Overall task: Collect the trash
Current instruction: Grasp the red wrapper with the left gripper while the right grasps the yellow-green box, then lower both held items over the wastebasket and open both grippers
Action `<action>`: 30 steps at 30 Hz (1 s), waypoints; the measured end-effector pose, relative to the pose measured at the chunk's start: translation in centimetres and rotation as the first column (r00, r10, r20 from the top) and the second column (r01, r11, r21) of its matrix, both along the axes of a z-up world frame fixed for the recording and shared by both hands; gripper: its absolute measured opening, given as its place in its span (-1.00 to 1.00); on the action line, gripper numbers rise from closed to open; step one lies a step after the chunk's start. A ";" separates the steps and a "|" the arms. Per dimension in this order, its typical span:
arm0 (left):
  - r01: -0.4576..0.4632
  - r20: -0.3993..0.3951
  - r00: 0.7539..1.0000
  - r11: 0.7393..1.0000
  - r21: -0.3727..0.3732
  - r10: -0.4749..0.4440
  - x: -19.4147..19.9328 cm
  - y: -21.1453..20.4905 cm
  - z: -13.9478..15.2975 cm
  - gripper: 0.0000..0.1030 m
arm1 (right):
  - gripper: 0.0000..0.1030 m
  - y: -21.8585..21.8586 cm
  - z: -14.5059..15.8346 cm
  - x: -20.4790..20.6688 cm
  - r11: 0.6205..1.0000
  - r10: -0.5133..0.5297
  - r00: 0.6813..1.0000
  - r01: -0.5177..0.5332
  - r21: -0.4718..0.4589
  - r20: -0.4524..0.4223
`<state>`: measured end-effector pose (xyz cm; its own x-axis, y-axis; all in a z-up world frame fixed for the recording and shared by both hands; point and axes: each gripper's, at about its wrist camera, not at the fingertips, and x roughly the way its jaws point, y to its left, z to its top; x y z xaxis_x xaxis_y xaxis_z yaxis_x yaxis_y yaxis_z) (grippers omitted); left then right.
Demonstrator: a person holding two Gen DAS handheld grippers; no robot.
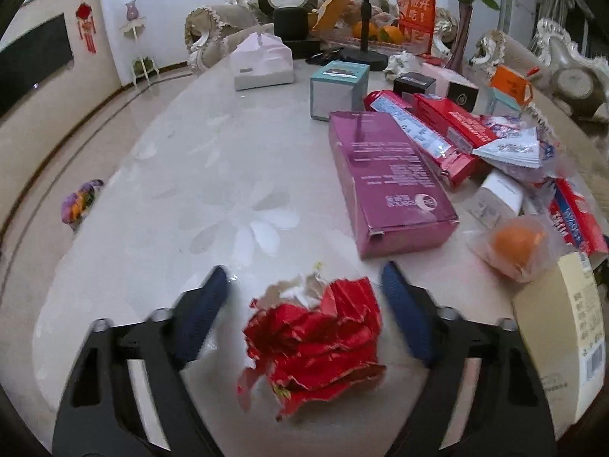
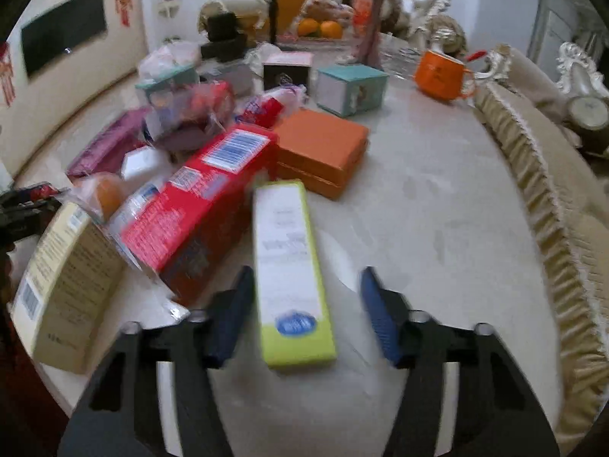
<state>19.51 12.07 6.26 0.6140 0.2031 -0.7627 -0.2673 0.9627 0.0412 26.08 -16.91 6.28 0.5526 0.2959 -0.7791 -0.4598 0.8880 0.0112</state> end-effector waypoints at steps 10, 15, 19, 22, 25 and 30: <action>0.033 0.086 0.996 0.994 -0.101 -0.024 -3.0 0.7 2.3 -0.29 | -0.46 -3.0 3.4 -3.2 0.990 -0.102 0.993 0.095 0.101 0.065; 0.143 0.183 0.976 0.978 -0.151 -0.115 -9.4 -0.6 5.7 -0.29 | -0.45 -5.7 6.6 -9.4 0.970 -0.061 0.994 0.039 0.240 0.085; 0.264 0.156 0.959 0.946 -0.187 -0.237 -16.4 -4.1 5.4 -0.29 | -0.45 -6.5 6.6 -16.8 0.960 0.025 0.999 -0.033 0.280 0.031; 0.322 0.084 0.947 0.908 -0.267 -0.311 -19.5 -6.9 2.6 -0.29 | -0.46 -5.4 4.1 -21.1 0.960 0.110 0.990 -0.084 0.269 -0.083; 0.304 -0.042 0.940 0.885 -0.353 -0.340 -20.2 -9.1 -3.0 -0.29 | -0.46 -3.6 -0.8 -23.0 0.962 0.164 0.957 -0.101 0.254 -0.240; 0.235 -0.270 0.891 0.881 -0.411 -0.364 -18.9 -11.9 -13.8 -0.29 | -0.46 -0.6 -10.9 -22.2 0.983 0.165 0.878 -0.107 0.152 -0.449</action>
<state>0.57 0.13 -7.56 0.2995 -0.2761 -0.9133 0.0044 0.9576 -0.2881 3.83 -17.50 -4.63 0.0900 0.4487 -0.8891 -0.4930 0.7958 0.3517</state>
